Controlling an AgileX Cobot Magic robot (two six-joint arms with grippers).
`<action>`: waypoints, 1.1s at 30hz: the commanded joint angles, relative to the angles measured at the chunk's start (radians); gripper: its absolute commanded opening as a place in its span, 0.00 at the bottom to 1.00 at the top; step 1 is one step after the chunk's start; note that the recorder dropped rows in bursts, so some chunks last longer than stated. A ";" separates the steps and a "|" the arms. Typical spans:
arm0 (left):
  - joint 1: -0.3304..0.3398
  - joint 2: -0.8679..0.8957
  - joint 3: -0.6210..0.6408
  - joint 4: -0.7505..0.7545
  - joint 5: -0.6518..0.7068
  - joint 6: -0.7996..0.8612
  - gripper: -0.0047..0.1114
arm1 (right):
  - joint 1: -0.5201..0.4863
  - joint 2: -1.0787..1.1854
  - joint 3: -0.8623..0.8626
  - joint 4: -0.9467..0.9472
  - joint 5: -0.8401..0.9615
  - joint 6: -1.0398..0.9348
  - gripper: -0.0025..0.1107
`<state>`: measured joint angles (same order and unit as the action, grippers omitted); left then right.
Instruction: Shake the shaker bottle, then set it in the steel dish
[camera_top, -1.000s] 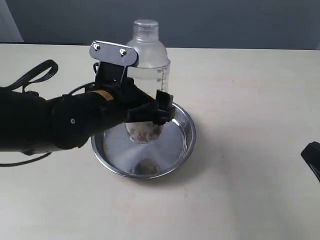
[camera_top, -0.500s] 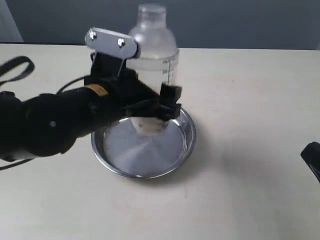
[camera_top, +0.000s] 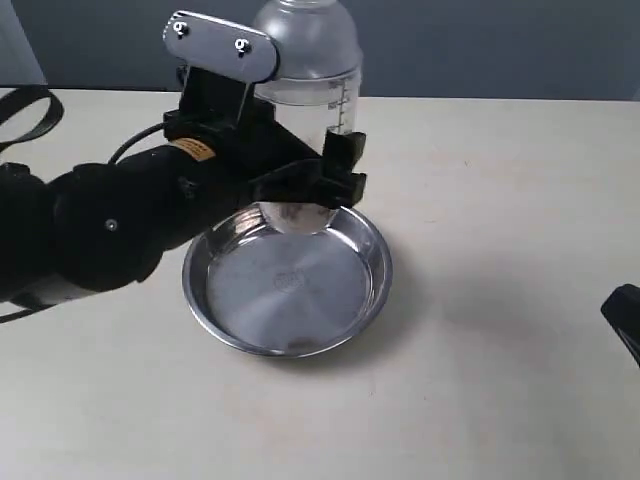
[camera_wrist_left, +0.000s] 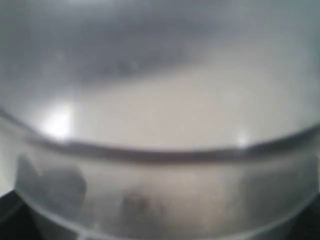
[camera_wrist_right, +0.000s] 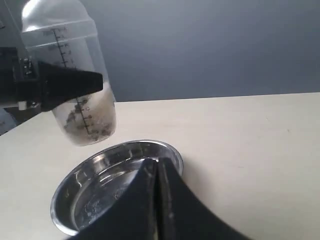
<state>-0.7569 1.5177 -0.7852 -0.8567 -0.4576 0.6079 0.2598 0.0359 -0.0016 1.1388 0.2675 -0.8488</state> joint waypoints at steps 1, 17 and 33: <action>0.029 0.090 0.023 -0.097 0.047 -0.012 0.04 | -0.001 -0.004 0.002 0.003 0.000 -0.004 0.01; 0.043 0.097 0.052 0.011 0.054 -0.176 0.04 | -0.001 -0.004 0.002 0.003 0.018 -0.004 0.01; -0.032 -0.092 0.026 0.008 -0.085 -0.013 0.04 | -0.001 -0.004 0.002 0.003 0.013 -0.004 0.01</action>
<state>-0.7689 1.4950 -0.7364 -0.8857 -0.4238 0.5443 0.2598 0.0359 -0.0016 1.1388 0.2834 -0.8488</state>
